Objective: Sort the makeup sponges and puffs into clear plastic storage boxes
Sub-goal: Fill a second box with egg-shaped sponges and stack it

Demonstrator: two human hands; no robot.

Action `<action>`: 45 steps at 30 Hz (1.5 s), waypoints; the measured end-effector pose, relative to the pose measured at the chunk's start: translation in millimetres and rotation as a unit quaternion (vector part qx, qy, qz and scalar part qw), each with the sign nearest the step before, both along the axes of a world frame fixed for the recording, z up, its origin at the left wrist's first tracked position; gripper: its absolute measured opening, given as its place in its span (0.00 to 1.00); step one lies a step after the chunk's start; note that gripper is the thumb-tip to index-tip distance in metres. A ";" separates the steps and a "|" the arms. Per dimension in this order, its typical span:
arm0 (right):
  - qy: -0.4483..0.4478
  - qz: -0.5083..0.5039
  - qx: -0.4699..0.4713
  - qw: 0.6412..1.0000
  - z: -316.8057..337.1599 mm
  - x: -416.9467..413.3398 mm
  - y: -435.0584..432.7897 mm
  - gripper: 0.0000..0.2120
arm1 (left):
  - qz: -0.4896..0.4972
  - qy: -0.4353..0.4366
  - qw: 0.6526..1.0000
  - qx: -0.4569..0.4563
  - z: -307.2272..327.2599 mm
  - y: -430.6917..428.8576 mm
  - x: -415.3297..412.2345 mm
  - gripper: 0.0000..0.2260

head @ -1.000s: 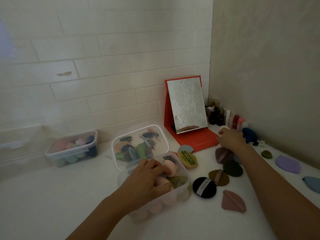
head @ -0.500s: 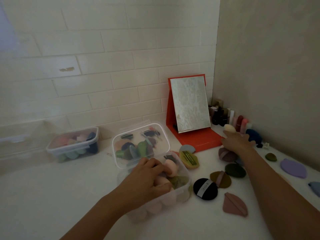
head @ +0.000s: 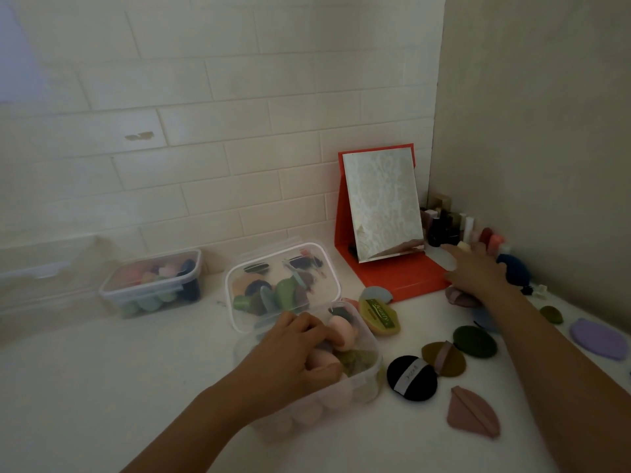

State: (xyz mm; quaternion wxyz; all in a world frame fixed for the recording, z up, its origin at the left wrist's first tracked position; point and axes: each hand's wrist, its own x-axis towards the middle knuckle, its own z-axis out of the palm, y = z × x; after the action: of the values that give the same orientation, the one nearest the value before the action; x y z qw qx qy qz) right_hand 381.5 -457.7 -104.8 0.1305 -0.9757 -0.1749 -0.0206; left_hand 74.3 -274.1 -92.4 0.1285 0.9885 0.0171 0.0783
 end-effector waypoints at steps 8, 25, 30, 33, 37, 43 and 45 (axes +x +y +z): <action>0.040 -0.013 -0.009 0.999 -4.5 11.1 0.3 0.30 | 0.006 -0.004 1.000 -0.008 -1.2 0.2 1.1 0.15; 0.138 0.258 0.265 0.919 120.4 -114.1 15.9 0.15 | 0.003 -0.004 1.000 -0.009 1.3 -0.3 -0.6 0.17; 0.152 0.408 0.076 0.897 117.6 -165.5 33.0 0.17 | -0.003 -0.011 1.000 -0.006 0.5 -0.4 -2.6 0.18; 0.215 0.437 0.033 0.873 112.6 -180.7 37.9 0.17 | -0.001 -0.014 1.000 0.005 -0.3 -0.1 -2.2 0.19; 0.161 0.442 -0.055 0.881 109.0 -196.0 41.0 0.19 | 0.002 -0.004 1.000 0.021 -2.0 0.8 -1.9 0.22; 0.127 0.449 -0.089 0.880 102.5 -200.6 45.8 0.19 | -0.003 -0.003 1.000 0.031 -3.3 1.2 -0.5 0.28; 0.102 0.440 -0.101 0.886 98.3 -200.3 47.6 0.19 | 0.000 -0.002 0.999 0.038 -3.5 1.2 -0.1 0.28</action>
State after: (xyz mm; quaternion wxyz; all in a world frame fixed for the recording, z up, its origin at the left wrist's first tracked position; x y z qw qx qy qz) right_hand 181.2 -410.2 -6.5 0.0443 -0.8030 -0.5735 0.1561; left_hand 74.2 -272.9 -95.9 0.0908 0.9925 0.0141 0.0804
